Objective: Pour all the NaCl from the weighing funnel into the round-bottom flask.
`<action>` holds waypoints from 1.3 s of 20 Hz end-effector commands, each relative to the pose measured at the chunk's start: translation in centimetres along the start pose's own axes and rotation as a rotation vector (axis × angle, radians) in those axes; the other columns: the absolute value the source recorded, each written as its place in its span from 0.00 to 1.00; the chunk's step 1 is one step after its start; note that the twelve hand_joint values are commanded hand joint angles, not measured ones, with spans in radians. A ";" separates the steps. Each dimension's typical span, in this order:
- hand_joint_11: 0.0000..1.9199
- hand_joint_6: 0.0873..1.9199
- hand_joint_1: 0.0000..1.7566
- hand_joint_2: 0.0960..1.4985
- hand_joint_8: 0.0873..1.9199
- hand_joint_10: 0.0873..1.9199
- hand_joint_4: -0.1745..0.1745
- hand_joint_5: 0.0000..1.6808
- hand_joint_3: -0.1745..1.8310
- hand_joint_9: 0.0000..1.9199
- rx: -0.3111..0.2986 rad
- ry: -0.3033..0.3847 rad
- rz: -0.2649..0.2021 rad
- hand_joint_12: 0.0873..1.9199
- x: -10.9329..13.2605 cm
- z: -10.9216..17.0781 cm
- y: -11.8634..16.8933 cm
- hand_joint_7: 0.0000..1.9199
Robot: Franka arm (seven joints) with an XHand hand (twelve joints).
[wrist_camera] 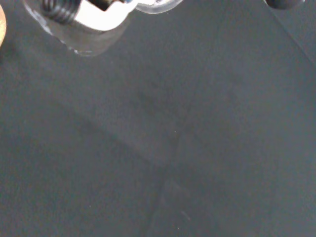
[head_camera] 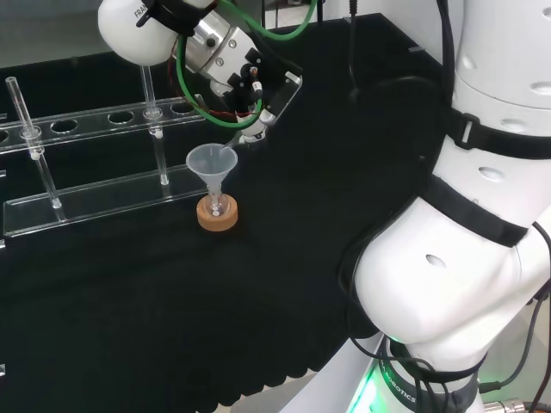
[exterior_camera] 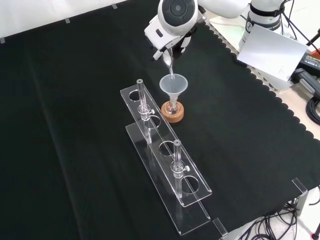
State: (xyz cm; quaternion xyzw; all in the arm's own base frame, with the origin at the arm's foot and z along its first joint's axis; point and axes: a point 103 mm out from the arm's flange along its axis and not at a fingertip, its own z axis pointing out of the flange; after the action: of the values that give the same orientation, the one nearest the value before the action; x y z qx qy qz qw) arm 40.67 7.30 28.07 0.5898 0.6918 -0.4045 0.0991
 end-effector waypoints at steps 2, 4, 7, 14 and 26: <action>0.69 0.37 0.62 0.50 0.06 0.00 1.00 0.70 0.31 0.84 0.002 -0.025 0.002 0.34 0.2 -0.1 0.0 0.75; 0.69 0.37 0.62 0.50 0.06 0.00 1.00 0.70 0.31 0.84 0.003 -0.032 0.003 0.34 0.2 -0.2 0.0 0.75; 0.69 0.37 0.62 0.50 0.06 0.00 1.00 0.70 0.31 0.84 0.004 -0.046 0.010 0.34 0.3 -0.5 -0.1 0.75; 0.69 0.37 0.62 0.50 0.06 0.00 1.00 0.70 0.31 0.84 0.009 -0.059 0.010 0.34 0.5 -0.8 0.0 0.75; 0.69 0.37 0.62 0.50 0.06 0.00 1.00 0.70 0.31 0.84 0.018 -0.107 0.027 0.34 0.6 -1.5 -0.1 0.75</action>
State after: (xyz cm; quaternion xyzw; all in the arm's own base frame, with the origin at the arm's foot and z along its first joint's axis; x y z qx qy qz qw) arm 40.94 8.76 28.65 0.5778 0.6761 -0.4376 0.1327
